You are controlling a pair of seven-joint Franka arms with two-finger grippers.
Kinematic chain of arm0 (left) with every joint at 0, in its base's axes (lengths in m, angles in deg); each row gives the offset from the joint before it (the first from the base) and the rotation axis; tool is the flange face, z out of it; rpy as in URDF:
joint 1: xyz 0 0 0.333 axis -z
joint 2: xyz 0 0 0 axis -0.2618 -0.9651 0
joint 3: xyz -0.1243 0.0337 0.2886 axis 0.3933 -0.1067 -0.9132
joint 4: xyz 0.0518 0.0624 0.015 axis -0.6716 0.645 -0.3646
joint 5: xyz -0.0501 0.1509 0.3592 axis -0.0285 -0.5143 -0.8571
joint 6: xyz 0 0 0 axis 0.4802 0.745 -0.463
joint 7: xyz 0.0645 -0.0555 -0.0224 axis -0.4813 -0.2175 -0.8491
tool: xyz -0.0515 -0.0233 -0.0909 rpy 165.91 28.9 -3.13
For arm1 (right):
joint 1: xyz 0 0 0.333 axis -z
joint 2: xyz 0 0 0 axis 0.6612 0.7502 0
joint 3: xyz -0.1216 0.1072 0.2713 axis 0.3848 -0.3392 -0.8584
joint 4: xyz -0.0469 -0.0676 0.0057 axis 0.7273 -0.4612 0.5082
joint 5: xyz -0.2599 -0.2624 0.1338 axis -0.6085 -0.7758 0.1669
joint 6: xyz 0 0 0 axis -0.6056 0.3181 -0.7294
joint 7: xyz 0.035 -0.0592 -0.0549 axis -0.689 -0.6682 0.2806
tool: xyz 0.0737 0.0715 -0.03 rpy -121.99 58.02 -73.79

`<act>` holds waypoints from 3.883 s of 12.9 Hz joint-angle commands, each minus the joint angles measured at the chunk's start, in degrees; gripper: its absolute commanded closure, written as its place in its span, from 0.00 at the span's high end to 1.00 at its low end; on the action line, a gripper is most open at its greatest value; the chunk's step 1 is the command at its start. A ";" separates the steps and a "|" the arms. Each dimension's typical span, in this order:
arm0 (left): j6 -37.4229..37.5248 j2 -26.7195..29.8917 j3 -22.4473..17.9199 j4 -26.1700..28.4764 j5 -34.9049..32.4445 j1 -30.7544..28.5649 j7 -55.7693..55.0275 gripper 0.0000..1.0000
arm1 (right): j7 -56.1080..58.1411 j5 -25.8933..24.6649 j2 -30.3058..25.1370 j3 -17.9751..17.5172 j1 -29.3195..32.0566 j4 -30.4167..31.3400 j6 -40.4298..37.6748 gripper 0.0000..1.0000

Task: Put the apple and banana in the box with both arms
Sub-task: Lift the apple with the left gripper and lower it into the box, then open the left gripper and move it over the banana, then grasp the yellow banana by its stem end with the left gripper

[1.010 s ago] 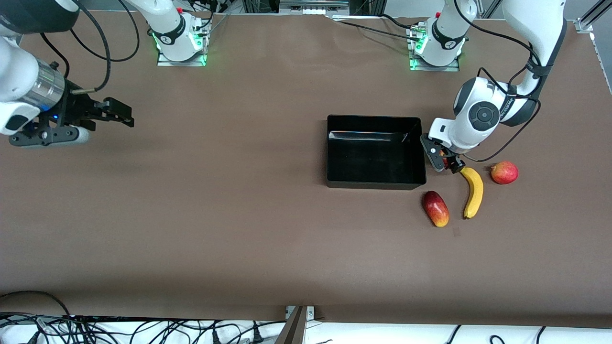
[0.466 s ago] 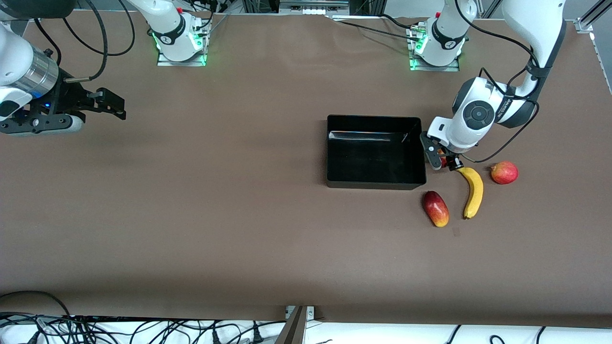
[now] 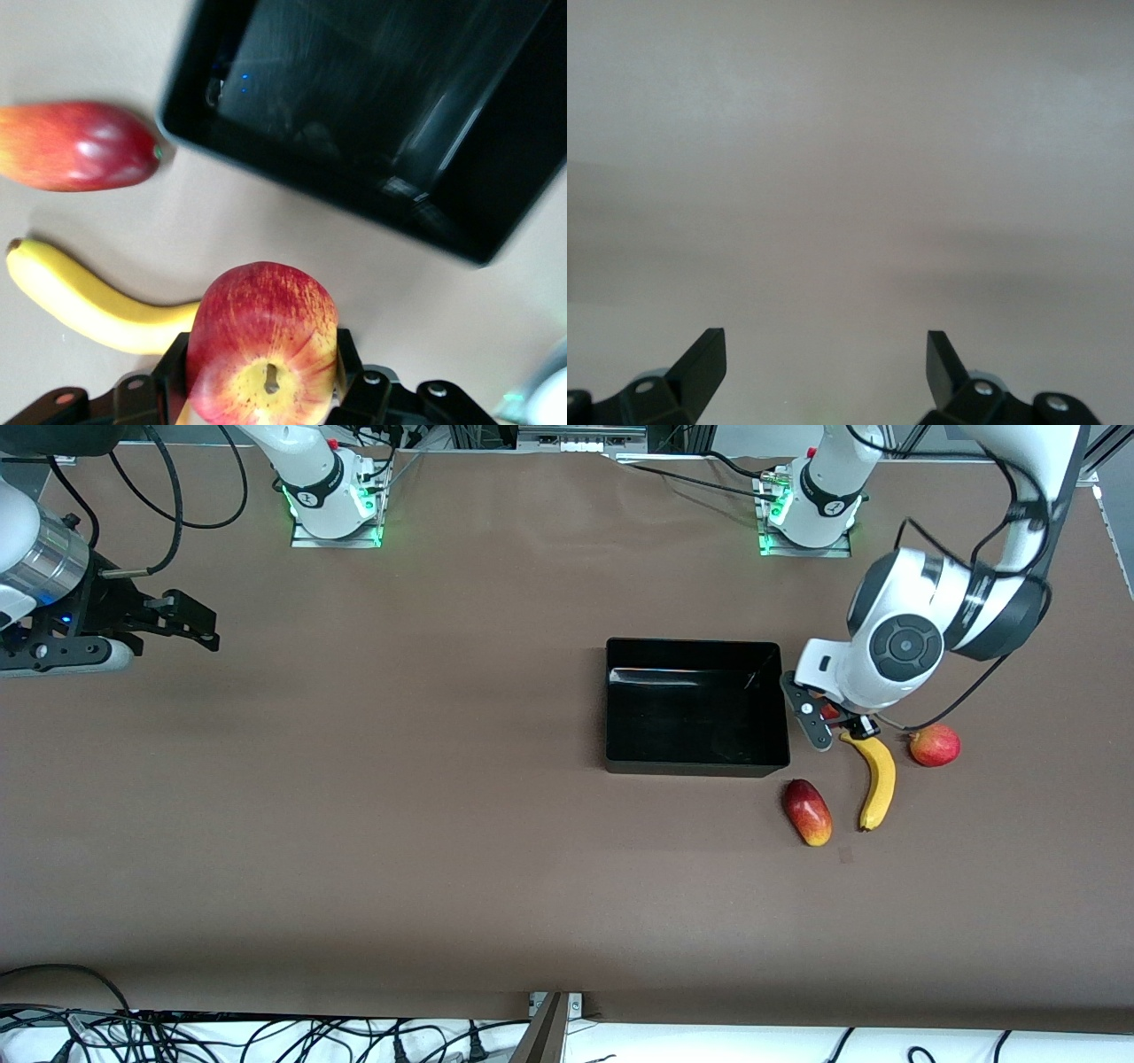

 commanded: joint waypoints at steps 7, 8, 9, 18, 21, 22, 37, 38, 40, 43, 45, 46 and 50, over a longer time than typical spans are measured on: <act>-9.87 -4.05 3.50 6.21 4.82 6.15 -35.69 0.17 | 0.47 -1.33 0.13 -0.02 0.94 -0.46 1.94 1.00; -13.73 -4.14 3.50 9.02 4.73 6.07 -35.69 0.17 | 0.47 -1.24 0.39 -0.01 0.94 -0.37 2.11 1.00; -17.77 -4.23 3.50 11.83 4.65 6.15 -35.69 0.17 | 0.56 -1.15 0.65 -0.01 0.94 -0.46 2.46 1.00; -22.57 -9.06 3.59 13.80 4.21 6.24 -35.25 1.00 | 0.47 -0.97 0.48 -0.01 0.85 -0.46 3.17 1.00; -20.04 -7.14 3.76 11.70 4.29 6.07 -35.60 1.00 | 0.47 -0.89 0.48 -0.01 0.85 -0.46 3.17 1.00; -13.23 -6.43 3.67 7.68 4.38 6.07 -35.69 1.00 | 0.47 -0.89 0.48 -0.01 0.85 -0.46 3.17 1.00; -15.25 -26.28 0.07 -12.40 -14.60 -14.85 -27.16 1.00 | 0.47 -0.71 0.48 -0.10 0.85 -0.46 3.17 1.00; -16.14 -26.98 0.07 -11.96 -14.69 -15.29 -27.16 1.00 | 0.47 -0.71 0.48 -0.02 0.85 -0.46 3.17 1.00; -16.41 -27.17 0.07 -11.87 -14.69 -15.47 -26.99 0.55 | 0.47 -0.71 0.48 -0.10 0.85 -0.46 3.17 1.00; -15.97 -27.17 0.07 -11.87 -14.60 -16.69 -22.51 0.00 | 0.47 -0.71 0.48 -0.10 0.85 -0.46 3.17 1.00; -15.79 -26.82 0.16 -12.22 -14.60 -16.61 -22.68 0.00 | 0.47 -0.71 0.48 -0.10 0.85 -0.46 3.25 1.00; -15.53 -26.38 0.42 -12.66 -14.52 -16.44 -22.85 0.00 | 0.56 -0.71 0.48 -0.10 0.85 -0.46 3.17 1.00; -4.85 -17.96 5.59 -15.72 -13.55 -16.26 -23.56 0.00 | 0.47 -0.71 0.48 -0.10 0.85 -0.46 3.17 1.00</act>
